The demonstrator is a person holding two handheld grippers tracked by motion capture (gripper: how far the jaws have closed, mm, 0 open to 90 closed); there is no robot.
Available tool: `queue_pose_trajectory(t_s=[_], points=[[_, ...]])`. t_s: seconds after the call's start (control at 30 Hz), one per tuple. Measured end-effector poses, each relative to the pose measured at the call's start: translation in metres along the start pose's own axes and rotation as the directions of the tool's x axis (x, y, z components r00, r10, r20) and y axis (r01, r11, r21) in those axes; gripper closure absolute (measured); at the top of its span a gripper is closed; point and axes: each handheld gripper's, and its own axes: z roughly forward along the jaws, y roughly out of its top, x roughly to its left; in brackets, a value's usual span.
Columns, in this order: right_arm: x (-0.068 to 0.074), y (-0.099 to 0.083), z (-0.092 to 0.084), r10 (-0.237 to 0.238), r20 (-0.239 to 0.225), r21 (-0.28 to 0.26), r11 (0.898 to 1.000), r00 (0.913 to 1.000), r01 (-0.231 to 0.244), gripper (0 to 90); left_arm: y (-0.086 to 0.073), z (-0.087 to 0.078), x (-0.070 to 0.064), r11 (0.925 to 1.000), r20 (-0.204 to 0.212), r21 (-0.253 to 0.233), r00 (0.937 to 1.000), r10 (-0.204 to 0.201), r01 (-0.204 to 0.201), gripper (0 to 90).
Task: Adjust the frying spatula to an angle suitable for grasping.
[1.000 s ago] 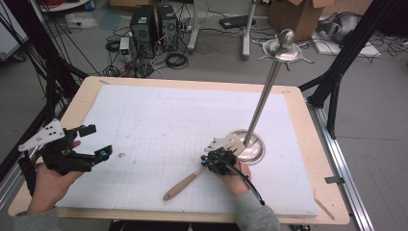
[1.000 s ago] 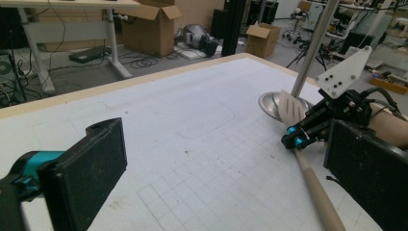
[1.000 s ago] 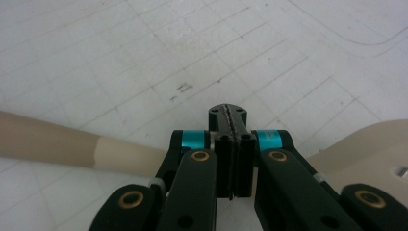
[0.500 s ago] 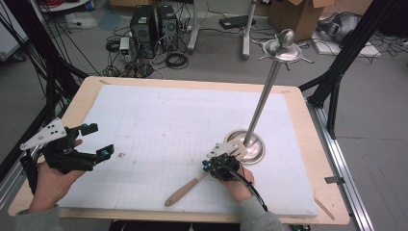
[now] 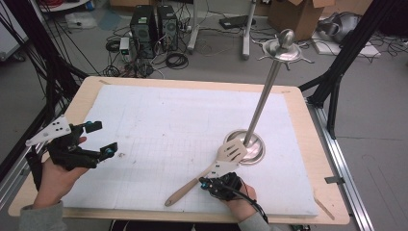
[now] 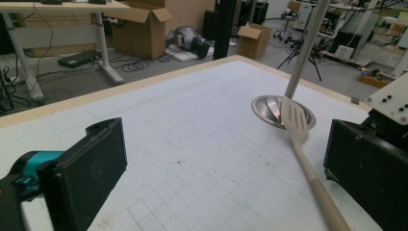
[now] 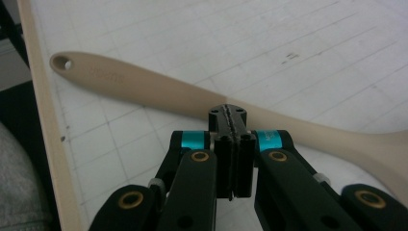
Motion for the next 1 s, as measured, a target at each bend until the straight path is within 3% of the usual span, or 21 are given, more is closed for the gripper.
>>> queue_pose_trajectory(t_s=[0.33, 0.47, 0.77, 1.0], points=[[0.015, 0.0, 0.01, -0.039, -0.055, 0.037, 0.998, 0.9977, 0.041, 90.0, -0.001, -0.003, 0.003, 0.9999, -0.007, -0.005, 0.9999, -0.009, 0.009, 1.8], [0.012, 0.0, 0.011, -0.013, -0.079, 0.037, 0.999, 0.9968, 0.016, 90.0, -0.002, -0.003, 0.003, 0.9999, -0.011, 0.002, 0.9999, -0.011, 0.011, 1.8], [0.014, 0.005, 0.015, -0.041, -0.056, 0.051, 0.998, 0.9976, 0.044, 90.0, -0.003, -0.001, 0.003, 0.9998, -0.008, 0.016, 0.9999, -0.012, 0.012, 1.8], [0.014, 0.014, 0.021, -0.037, -0.033, 0.016, 0.999, 0.9988, 0.038, 90.0, -0.003, -0.003, 0.004, 0.9998, -0.011, 0.011, 0.9998, -0.014, 0.015, 1.8]])
